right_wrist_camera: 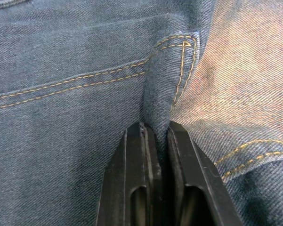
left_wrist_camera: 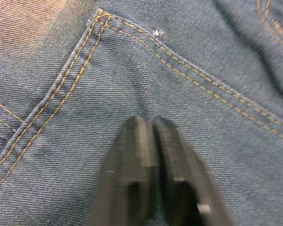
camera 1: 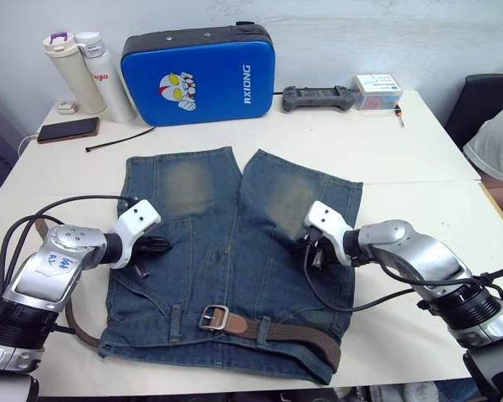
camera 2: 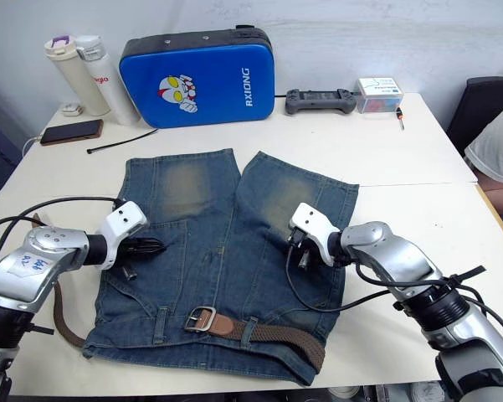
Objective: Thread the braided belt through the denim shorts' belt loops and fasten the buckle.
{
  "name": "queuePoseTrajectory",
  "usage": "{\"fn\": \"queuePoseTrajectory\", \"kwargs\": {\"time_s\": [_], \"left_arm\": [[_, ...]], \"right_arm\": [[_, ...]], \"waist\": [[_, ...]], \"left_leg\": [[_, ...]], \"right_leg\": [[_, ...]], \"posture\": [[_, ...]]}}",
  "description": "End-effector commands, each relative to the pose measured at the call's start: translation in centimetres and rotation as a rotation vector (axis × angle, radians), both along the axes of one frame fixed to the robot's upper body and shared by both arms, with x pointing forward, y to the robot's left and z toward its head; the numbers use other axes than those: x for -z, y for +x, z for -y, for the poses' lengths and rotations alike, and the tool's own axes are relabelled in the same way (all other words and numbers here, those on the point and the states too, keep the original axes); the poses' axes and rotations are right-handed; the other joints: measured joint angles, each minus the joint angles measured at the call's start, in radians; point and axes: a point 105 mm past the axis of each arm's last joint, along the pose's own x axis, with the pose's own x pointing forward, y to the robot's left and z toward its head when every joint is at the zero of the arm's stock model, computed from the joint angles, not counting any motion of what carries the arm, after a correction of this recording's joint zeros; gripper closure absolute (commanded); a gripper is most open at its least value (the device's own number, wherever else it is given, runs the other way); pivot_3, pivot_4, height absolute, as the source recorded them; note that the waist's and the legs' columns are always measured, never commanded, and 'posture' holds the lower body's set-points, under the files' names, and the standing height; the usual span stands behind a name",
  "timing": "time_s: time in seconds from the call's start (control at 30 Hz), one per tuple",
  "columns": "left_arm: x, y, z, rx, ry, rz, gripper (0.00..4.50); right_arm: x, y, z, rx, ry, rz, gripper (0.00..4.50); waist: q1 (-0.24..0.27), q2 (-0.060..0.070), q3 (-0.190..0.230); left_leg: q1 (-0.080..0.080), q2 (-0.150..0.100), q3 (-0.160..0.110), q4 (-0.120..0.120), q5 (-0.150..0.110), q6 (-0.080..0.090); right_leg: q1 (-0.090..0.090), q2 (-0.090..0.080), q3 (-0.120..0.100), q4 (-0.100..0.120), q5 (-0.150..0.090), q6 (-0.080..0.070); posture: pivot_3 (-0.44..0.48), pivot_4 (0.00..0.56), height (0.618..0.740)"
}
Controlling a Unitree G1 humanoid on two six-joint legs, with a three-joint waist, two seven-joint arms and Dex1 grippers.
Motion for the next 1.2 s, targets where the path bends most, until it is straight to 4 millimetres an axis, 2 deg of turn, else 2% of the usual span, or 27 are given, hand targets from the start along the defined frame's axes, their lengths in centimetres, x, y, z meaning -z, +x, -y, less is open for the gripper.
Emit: {"fn": "queuePoseTrajectory", "kwargs": {"time_s": [0.03,0.17,0.27,0.47,0.63,0.73,0.8,0.87,0.93,1.03,1.07,1.13,1.17,1.2], "left_arm": [[-1.2,-0.2,2.2,0.036,-0.121,-0.007,4.46],[-2.3,1.1,2.5,-0.001,-0.149,0.047,4.46],[-2.8,2.9,2.3,-0.043,-0.128,0.105,4.46],[-3.5,6.8,1.9,-0.106,-0.076,0.21,4.46],[-3.4,7.9,1.8,-0.096,-0.042,0.232,4.46],[-3.0,7.8,2.0,-0.065,-0.039,0.209,4.46],[-3.0,7.5,2.1,-0.063,-0.067,0.192,4.5],[-3.3,6.9,2.5,-0.046,-0.121,0.166,3.78],[-3.9,6.5,2.6,-0.048,-0.165,0.158,3.06],[-5.3,5.1,1.3,-0.081,-0.214,0.136,1.69],[-5.6,4.6,0.8,-0.093,-0.224,0.131,1.35],[-6.7,3.0,0.0,-0.117,-0.266,0.115,0.43],[-7.6,2.2,-0.5,-0.148,-0.302,0.104,0.11],[-8.1,1.6,-0.7,-0.17,-0.325,0.096,0.11]], "right_arm": [[-1.9,1.6,0.9,0.001,-0.038,0.108,4.5],[-3.5,4.2,1.8,0.037,-0.082,0.211,4.5],[-4.3,6.4,2.8,0.076,-0.12,0.279,4.5],[-5.7,10.4,3.8,0.157,-0.156,0.385,4.5],[-5.6,11.9,4.1,0.175,-0.177,0.411,4.5],[-5.4,12.6,3.9,0.186,-0.183,0.418,4.5],[-5.9,12.6,3.5,0.185,-0.125,0.402,3.57],[-6.3,12.5,3.4,0.169,-0.099,0.392,2.81],[-6.7,12.1,3.2,0.136,-0.077,0.377,1.87],[-8.0,10.7,2.7,0.051,-0.039,0.339,0.41],[-8.4,10.2,2.5,0.023,-0.028,0.326,0.05],[-9.3,8.3,1.8,-0.106,-0.032,0.339,0.0],[-9.5,7.0,1.3,-0.188,-0.034,0.327,0.0],[-9.6,5.9,1.0,-0.244,-0.036,0.314,0.0]], "waist": [[0.0,-0.001,0.001],[-0.003,-0.004,0.003],[-0.005,-0.005,0.004],[-0.008,-0.007,0.007],[-0.015,-0.008,0.007],[-0.025,-0.008,0.007],[-0.029,-0.008,0.007],[-0.029,-0.008,0.007],[-0.031,-0.007,0.007],[-0.034,-0.007,0.008],[-0.036,-0.007,0.008],[-0.039,-0.006,0.008],[-0.038,-0.006,0.008],[-0.035,-0.006,0.008]], "left_leg": [[-0.001,0.0,0.0,0.0,0.0,0.0],[-0.009,-0.001,0.0,0.003,0.001,-0.001],[-0.015,-0.001,0.001,0.005,0.006,-0.009],[-0.02,-0.002,0.002,0.005,0.01,-0.011],[-0.024,-0.002,0.002,0.005,0.012,-0.013],[-0.025,-0.002,0.002,0.005,0.012,-0.013],[-0.025,-0.002,0.002,0.005,0.012,-0.013],[-0.025,-0.002,0.002,0.005,0.012,-0.013],[-0.025,-0.002,0.002,0.005,0.012,-0.013],[-0.027,-0.002,0.001,0.005,0.012,-0.013],[-0.028,-0.002,0.002,0.005,0.012,-0.013],[-0.03,-0.001,0.002,0.005,0.012,-0.013],[-0.031,-0.001,0.001,0.004,0.012,-0.013],[-0.031,-0.001,0.001,0.004,0.012,-0.014]], "right_leg": [[-0.001,0.0,0.0,0.0,0.0,0.0],[-0.009,0.0,0.0,0.003,0.0,0.001],[-0.016,0.0,0.0,0.006,0.001,0.001],[-0.024,0.001,0.001,0.009,0.001,0.001],[-0.029,0.001,0.001,0.013,0.001,0.002],[-0.029,0.001,0.001,0.013,0.001,0.002],[-0.029,0.001,0.001,0.013,0.001,0.002],[-0.028,0.001,0.001,0.014,0.001,0.002],[-0.029,0.001,0.001,0.013,0.001,0.002],[-0.03,0.001,0.001,0.013,0.001,0.002],[-0.032,0.001,0.001,0.014,0.001,0.002],[-0.034,0.002,0.001,0.015,0.001,0.002],[-0.035,0.002,0.001,0.015,0.001,0.002],[-0.035,0.002,0.001,0.015,0.001,0.002]], "posture": [[0.0,0.15,0.74],[0.0,0.15,0.74],[0.0,0.15,0.74],[0.0,0.15,0.74],[0.0,0.15,0.74],[0.0,0.15,0.74],[0.0,0.15,0.74],[0.0,0.15,0.74],[0.0,0.15,0.74],[0.0,0.15,0.74],[0.0,0.15,0.74],[0.0,0.15,0.74],[0.0,0.15,0.74],[0.0,0.15,0.74]]}}
